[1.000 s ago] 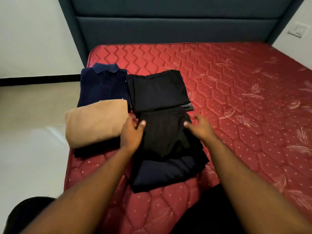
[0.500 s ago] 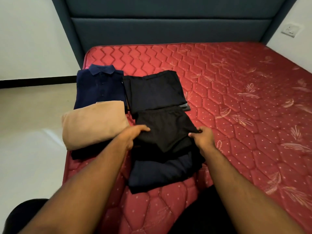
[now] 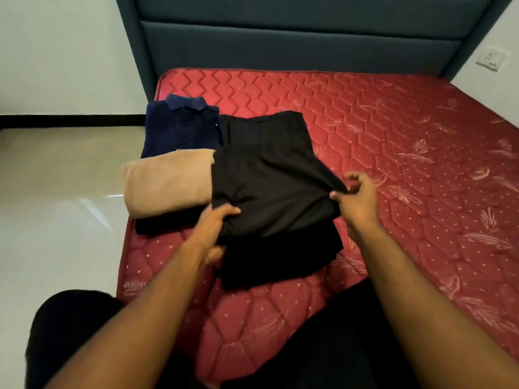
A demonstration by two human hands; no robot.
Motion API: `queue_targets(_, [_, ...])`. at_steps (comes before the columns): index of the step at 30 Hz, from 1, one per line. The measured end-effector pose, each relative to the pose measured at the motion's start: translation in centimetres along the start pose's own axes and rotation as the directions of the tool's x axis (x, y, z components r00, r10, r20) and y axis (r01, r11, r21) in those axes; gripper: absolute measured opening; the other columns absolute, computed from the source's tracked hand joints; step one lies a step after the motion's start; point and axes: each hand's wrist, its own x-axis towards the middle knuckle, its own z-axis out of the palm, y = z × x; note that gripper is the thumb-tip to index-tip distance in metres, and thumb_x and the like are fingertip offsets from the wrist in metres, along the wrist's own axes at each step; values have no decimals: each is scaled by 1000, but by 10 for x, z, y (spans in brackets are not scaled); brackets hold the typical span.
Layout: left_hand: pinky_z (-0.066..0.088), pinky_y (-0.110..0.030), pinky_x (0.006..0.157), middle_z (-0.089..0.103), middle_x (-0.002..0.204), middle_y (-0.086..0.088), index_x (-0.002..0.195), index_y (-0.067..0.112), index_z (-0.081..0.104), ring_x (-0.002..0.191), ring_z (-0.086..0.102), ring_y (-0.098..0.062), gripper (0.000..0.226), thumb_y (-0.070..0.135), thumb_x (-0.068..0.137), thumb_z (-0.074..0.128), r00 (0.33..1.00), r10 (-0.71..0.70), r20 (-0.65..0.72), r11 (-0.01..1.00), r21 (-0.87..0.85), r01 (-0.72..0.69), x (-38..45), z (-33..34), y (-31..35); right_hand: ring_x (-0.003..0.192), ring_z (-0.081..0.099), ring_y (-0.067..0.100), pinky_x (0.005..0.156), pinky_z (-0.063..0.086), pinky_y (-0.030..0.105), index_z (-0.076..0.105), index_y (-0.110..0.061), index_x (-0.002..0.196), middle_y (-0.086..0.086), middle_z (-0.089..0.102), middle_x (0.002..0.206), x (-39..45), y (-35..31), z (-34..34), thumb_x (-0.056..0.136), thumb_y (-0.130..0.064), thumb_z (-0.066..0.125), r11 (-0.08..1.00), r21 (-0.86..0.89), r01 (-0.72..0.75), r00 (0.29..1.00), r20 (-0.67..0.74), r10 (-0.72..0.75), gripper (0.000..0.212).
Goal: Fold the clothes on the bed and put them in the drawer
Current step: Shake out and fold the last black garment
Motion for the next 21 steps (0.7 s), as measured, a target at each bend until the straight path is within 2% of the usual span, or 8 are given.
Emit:
queue_targets(3, [52,-30,76,63,123,-18,122,6,54,93,66,-27,42,18,86,71,968,10,-250,948,310,71,-4,-24,-62,100,53,31,87,43,33,53,-16,125,14,51,117,-34,61,6,76,0,69,859,-508,62,997,63,-34,54])
queue_targets(5, [44,-37,93,49,137,-19,137,9,39,116,53,-32,71,34,82,75,873,354,-336,672,740,12,-4,-37,-83,115,51,35,96,41,45,56,-18,126,14,50,129,-52,79,17,76,-12,71,611,-735,295,955,216,-201,52])
queue_targets(7, [38,-48,104,39,148,-14,145,19,34,131,40,-35,72,44,85,66,713,701,-24,141,984,-106,0,-39,-89,124,50,34,99,41,52,62,-21,120,11,54,132,-62,84,37,79,-22,65,439,-719,539,839,407,-362,41])
queue_targets(9, [32,-57,108,35,154,-9,144,24,39,140,33,-34,62,48,89,49,654,664,363,-273,932,-240,20,-32,-84,131,46,33,103,38,56,62,-24,123,9,53,137,-56,86,59,86,-33,48,367,-679,635,771,526,-360,41])
queue_targets(10, [27,-60,110,32,157,-7,145,26,41,144,28,-32,61,51,90,42,672,580,460,-382,882,-275,34,-28,-81,135,42,32,105,34,58,58,-26,129,8,50,142,-47,88,69,89,-39,40,337,-675,657,754,579,-310,46])
queue_targets(13, [10,-64,113,17,162,-1,152,27,29,150,9,-27,72,65,91,27,789,385,479,-492,830,-263,81,-29,-79,145,23,30,110,17,65,35,-38,146,0,29,157,-13,113,90,90,-60,30,208,-695,688,725,665,-175,60])
queue_targets(17, [9,-65,113,8,163,1,155,28,18,150,4,-25,78,70,90,27,755,400,520,-501,814,-295,112,-51,-102,148,13,28,112,6,65,20,-42,151,-5,14,162,5,146,95,90,-67,31,127,-694,709,702,676,-224,67])
queue_targets(21, [27,-65,104,-6,164,2,156,29,9,149,-14,-23,85,70,86,34,893,229,387,-320,897,-306,120,-42,-100,148,13,32,111,7,68,16,-38,152,-1,14,161,10,136,102,90,-66,29,71,-711,700,711,703,26,69])
